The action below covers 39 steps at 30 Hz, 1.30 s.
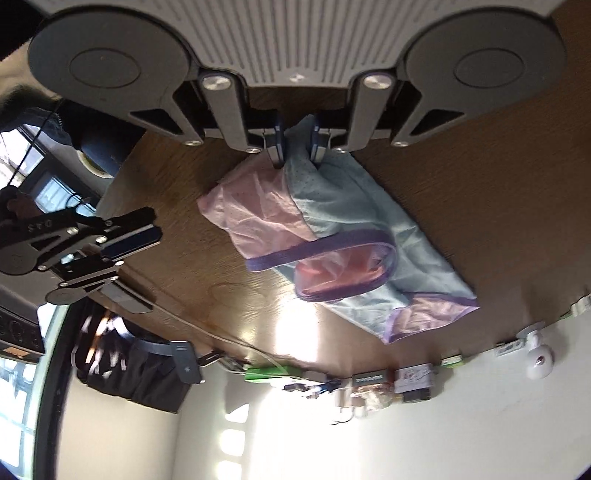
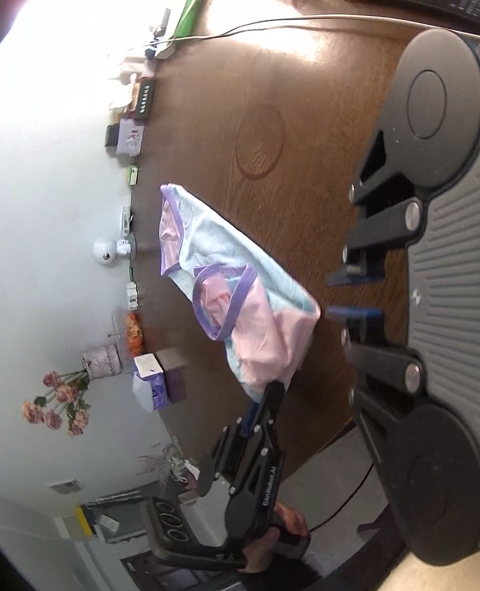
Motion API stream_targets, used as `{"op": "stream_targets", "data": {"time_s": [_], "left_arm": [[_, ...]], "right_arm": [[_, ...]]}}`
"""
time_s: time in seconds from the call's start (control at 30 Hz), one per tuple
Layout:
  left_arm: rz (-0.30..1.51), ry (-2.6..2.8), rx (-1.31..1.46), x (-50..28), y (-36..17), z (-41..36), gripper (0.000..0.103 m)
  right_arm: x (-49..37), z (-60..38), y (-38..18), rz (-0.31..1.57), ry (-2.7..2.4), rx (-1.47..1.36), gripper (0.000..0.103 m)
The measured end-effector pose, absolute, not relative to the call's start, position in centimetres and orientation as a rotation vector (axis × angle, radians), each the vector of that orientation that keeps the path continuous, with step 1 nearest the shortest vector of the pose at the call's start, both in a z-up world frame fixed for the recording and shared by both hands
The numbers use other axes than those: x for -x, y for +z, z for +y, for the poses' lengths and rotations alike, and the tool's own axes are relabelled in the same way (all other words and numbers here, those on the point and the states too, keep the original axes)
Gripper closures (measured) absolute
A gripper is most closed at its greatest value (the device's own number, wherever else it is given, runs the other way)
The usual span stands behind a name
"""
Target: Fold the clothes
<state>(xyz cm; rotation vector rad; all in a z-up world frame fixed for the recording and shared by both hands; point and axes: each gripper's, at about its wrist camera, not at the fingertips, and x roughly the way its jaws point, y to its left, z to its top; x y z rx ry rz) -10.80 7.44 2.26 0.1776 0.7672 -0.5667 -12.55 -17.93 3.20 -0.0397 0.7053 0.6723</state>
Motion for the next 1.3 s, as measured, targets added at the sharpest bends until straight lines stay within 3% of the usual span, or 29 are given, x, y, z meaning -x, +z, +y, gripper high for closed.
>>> {"op": "stream_targets", "data": {"time_s": [0.03,0.07,0.13,0.2,0.53,1.3], "left_arm": [[0.755,-0.569,-0.182,11.0,2.4,7.3,0.082],[0.739,-0.573,-0.191,11.3,2.7,7.1,0.065],[0.732,-0.574,-0.215,11.6,2.8,6.8,0.045],[0.735,-0.565,-0.239,11.4,2.6,6.8,0.045],[0.798,-0.557,-0.241,9.5,1.9,6.6,0.053],[0.774,-0.564,-0.196,9.5,1.5,8.0,0.053]], "right_arm": [[12.2,-17.6,3.0,0.697,0.669,0.059,0.074],[11.9,-17.3,2.9,0.688,0.668,0.074,0.073],[11.2,-16.9,2.6,0.674,0.696,0.09,0.072],[10.8,-16.6,2.5,0.661,0.721,0.106,0.065],[9.8,-14.9,1.5,0.633,0.8,0.146,0.065],[9.7,-16.2,1.5,0.584,0.802,0.096,0.054]]}}
